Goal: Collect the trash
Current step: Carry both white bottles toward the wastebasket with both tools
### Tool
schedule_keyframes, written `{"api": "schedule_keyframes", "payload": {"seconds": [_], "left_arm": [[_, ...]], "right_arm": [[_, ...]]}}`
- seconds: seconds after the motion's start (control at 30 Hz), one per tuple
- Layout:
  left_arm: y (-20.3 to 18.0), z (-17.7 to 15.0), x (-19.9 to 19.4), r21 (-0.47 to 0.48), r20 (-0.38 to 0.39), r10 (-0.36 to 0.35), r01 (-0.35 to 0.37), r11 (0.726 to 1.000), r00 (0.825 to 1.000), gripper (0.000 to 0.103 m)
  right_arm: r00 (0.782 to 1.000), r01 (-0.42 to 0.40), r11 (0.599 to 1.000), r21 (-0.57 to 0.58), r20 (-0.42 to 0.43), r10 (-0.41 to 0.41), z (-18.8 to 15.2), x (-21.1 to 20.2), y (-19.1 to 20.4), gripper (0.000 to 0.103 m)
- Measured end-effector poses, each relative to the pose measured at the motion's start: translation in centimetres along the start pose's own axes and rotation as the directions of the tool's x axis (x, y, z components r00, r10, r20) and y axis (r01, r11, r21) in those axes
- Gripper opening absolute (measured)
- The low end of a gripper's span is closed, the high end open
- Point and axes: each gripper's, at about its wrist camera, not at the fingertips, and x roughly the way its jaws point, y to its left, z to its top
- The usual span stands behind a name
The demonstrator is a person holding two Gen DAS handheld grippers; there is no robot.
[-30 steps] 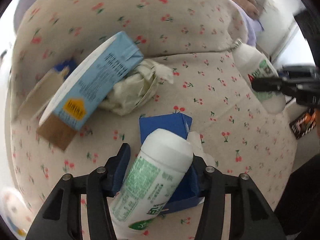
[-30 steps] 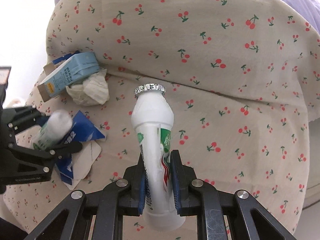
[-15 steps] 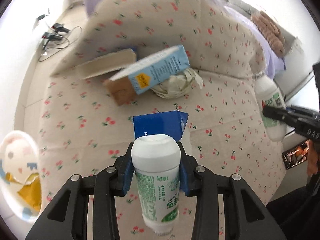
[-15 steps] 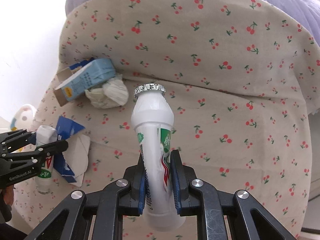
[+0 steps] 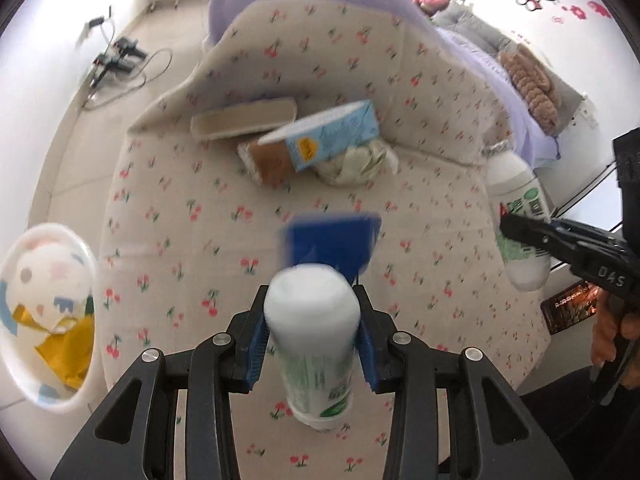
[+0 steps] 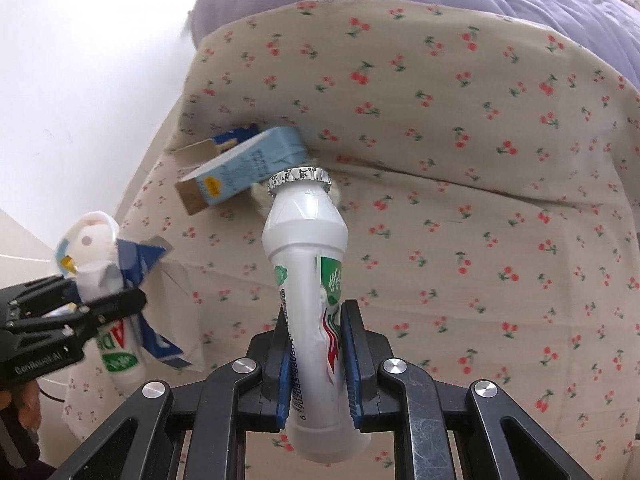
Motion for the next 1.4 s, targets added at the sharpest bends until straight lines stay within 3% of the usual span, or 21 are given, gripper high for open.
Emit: {"api": "schedule_keyframes", "payload": {"seconds": [0.33, 0.47, 0.9, 1.13, 1.4], "left_arm": [[1.2, -2.0, 2.2, -0.060, -0.114, 0.021, -0.028, 0.998, 0.993, 0.044], [1.3, -2.4, 2.4, -0.079, -0.125, 0.014, -0.024, 0.997, 0.992, 0.038], [2.1, -2.1, -3.5, -0.106, 0.055, -0.004, 0.009, 0.994, 0.998, 0.036], [4.9, -2.5, -7.5, -0.152, 0.158, 0.048, -0.024, 0.988, 0.986, 0.036], [9.1, -3.6, -10.8, -0.215, 0.220, 0.137, -0.089, 0.972, 0.966, 0.036]], "right_arm": [[0.999, 0.018, 0.999, -0.031, -0.027, -0.018, -0.5, 1.2, 2.0, 0.018], [0.999, 0.029, 0.999, -0.034, -0.036, -0.030, -0.9, 1.5, 2.1, 0.018], [1.000, -0.021, 0.998, -0.058, 0.015, 0.022, -0.7, -0.1, 4.9, 0.018], [0.997, -0.072, 0.991, -0.116, 0.024, 0.075, -0.2, 0.2, 9.0, 0.018], [0.992, -0.125, 0.976, -0.181, -0.001, 0.127, 0.4, 2.1, 14.0, 0.018]]}}
